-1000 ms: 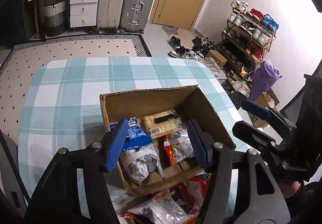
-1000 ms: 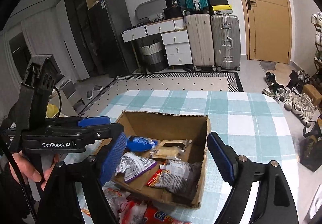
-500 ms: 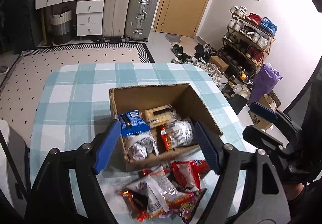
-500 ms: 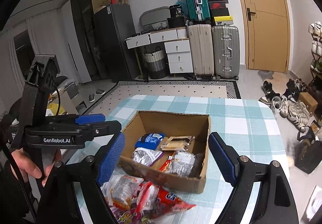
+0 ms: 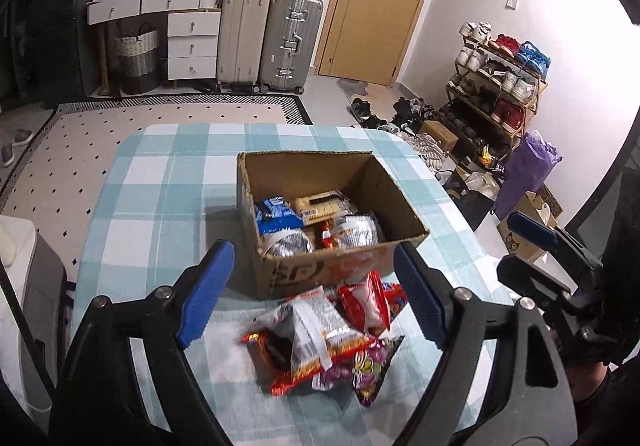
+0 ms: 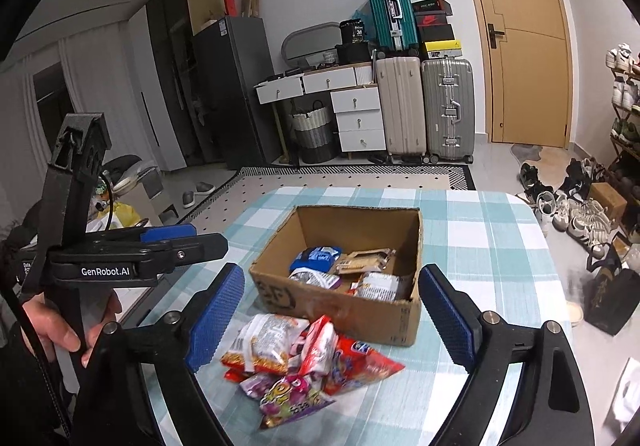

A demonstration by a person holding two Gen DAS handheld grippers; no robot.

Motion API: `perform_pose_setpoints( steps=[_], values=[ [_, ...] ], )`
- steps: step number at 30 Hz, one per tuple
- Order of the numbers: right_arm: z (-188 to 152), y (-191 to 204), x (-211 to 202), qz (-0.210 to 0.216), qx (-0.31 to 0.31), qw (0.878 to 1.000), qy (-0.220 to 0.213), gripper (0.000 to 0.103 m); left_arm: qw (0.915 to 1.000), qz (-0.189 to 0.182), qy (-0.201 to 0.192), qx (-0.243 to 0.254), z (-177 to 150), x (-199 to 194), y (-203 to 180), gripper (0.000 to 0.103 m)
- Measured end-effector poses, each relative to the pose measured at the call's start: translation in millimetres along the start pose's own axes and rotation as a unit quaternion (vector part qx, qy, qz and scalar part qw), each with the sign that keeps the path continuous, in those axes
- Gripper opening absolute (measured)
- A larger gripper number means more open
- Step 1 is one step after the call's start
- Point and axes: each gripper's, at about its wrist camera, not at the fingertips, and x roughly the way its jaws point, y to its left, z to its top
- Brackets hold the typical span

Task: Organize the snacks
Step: 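Withdraw both grippers from the box back toward the snack pile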

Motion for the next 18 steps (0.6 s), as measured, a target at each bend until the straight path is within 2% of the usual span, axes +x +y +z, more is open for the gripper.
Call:
perform_pose_setpoints(
  steps=[7, 18],
  values=[
    [-19, 10, -19, -0.002, 0.007, 1.000, -0.009, 0.095, 0.9999, 0.010, -0.009, -0.003, -28, -28, 1, 0.082],
    [-57, 14, -37, -0.009, 0.033, 0.999, 0.000, 0.096, 0.9994, 0.016, -0.017, -0.027, -71, -55, 6, 0.086]
  ],
)
